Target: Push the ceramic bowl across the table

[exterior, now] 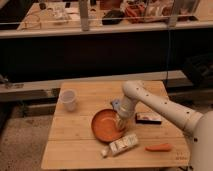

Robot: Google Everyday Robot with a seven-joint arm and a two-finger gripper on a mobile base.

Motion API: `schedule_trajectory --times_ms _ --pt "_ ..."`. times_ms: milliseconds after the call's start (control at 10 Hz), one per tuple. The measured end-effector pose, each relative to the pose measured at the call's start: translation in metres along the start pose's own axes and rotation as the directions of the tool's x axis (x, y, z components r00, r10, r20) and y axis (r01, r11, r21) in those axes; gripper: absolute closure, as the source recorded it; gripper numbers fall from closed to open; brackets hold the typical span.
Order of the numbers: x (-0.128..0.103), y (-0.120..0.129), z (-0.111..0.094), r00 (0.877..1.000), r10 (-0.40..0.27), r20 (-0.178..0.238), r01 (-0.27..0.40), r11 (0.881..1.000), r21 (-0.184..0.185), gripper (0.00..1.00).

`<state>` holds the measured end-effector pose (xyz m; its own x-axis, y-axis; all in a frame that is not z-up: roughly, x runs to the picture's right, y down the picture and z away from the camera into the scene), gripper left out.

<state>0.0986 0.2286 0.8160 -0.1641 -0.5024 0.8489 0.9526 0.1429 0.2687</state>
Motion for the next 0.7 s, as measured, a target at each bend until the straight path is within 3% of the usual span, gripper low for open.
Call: schedule_trajectory --times_ms 700 --pt "-0.0024 0.0036 -0.0003 1.0 0.011 0.008 -0.011 1.0 0.0 1.0"
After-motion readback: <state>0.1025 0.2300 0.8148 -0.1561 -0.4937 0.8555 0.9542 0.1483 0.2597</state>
